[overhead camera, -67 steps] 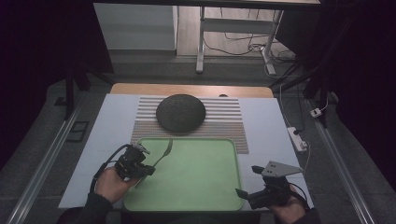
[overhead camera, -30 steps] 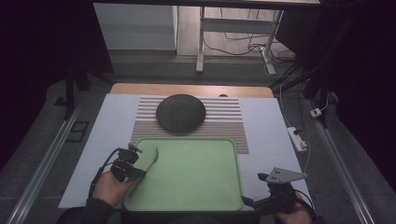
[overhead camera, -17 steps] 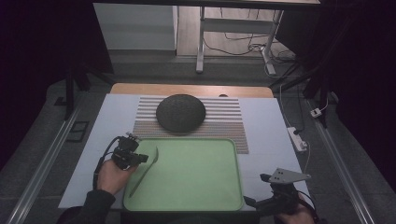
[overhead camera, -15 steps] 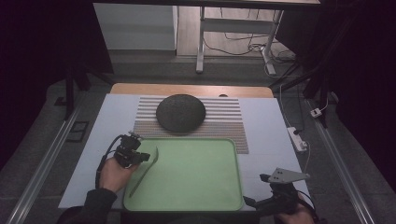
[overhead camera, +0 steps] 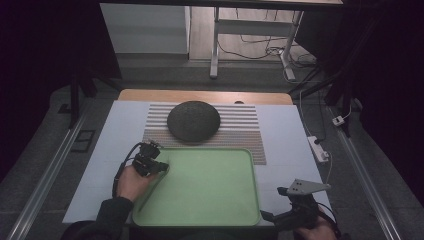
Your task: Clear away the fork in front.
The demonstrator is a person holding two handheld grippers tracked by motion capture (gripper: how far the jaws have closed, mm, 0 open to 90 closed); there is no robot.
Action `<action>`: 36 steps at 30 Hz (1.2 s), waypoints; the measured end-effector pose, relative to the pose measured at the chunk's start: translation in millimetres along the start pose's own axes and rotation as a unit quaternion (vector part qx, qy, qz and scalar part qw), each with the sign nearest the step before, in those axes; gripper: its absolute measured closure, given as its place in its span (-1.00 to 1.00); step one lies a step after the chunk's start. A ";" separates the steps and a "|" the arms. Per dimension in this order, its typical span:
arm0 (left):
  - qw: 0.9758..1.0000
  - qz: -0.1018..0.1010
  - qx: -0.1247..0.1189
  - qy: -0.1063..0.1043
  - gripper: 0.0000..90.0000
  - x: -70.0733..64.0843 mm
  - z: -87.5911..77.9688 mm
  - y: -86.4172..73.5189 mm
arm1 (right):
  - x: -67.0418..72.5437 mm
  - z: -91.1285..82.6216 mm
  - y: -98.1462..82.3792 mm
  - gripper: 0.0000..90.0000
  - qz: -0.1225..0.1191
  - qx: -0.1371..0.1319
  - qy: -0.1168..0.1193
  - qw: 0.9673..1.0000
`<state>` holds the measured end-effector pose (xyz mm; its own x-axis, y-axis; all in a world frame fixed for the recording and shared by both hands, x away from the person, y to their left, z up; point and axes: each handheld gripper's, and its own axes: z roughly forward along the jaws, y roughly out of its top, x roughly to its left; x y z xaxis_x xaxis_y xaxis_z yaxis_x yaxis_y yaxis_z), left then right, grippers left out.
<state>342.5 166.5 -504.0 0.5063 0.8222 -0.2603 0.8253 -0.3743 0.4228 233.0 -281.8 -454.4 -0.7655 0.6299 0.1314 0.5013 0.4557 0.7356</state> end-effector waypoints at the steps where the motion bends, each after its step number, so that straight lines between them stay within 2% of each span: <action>1: 1.000 0.000 0.003 -0.004 0.97 -1.4 1.4 0.3 | -0.4 0.0 0.0 -0.97 0.001 0.000 0.001 1.000; 3: 1.000 0.009 0.009 0.003 0.97 -5.0 3.9 1.0 | -1.1 -0.1 0.0 -0.97 0.003 0.000 0.002 1.000; 7: 0.999 0.024 -0.009 0.019 0.97 -11.3 -1.5 2.9 | -1.7 0.2 -0.1 -0.97 0.006 0.001 0.005 1.000; 10: 0.999 0.043 -0.018 0.004 0.97 -19.1 -1.8 4.4 | -2.1 0.7 0.1 -0.97 0.008 0.003 0.008 1.000; 14: 0.998 0.064 -0.001 -0.017 0.97 -30.2 9.5 6.3 | -2.1 0.7 0.1 -0.97 0.008 0.004 0.009 1.000; 17: 0.997 0.075 0.012 -0.021 0.97 -35.1 18.5 6.6 | -2.2 0.8 0.1 -0.97 0.008 0.005 0.009 1.000; 20: 0.997 0.077 0.021 -0.011 0.97 -36.4 25.0 6.6 | -2.6 0.6 0.1 -0.97 0.009 0.005 0.010 1.000; 22: 0.997 0.074 0.018 -0.010 0.97 -34.8 25.6 6.6 | -3.1 0.6 0.1 -0.97 0.011 0.005 0.012 1.000; 24: 0.997 0.071 0.015 -0.001 0.97 -32.8 24.9 6.6 | -3.5 0.8 0.0 -0.97 0.014 0.005 0.014 1.000; 30: 0.998 0.054 0.011 0.010 0.97 -20.8 21.3 5.6 | -3.4 0.9 0.2 -0.97 0.012 0.009 0.014 1.000; 33: 0.998 0.050 0.011 0.026 0.97 -14.5 18.5 5.0 | -3.4 1.2 0.3 -0.97 0.012 0.009 0.014 1.000; 36: 0.999 0.041 0.010 0.030 0.97 -8.0 16.3 4.2 | -3.6 1.4 0.3 -0.97 0.014 0.010 0.015 1.000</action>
<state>346.0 151.3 -514.2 0.5563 0.8127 -0.1733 0.7875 -0.4491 0.4221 236.4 -283.0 -455.6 -0.7626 0.6234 0.1728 0.5309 0.4505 0.7178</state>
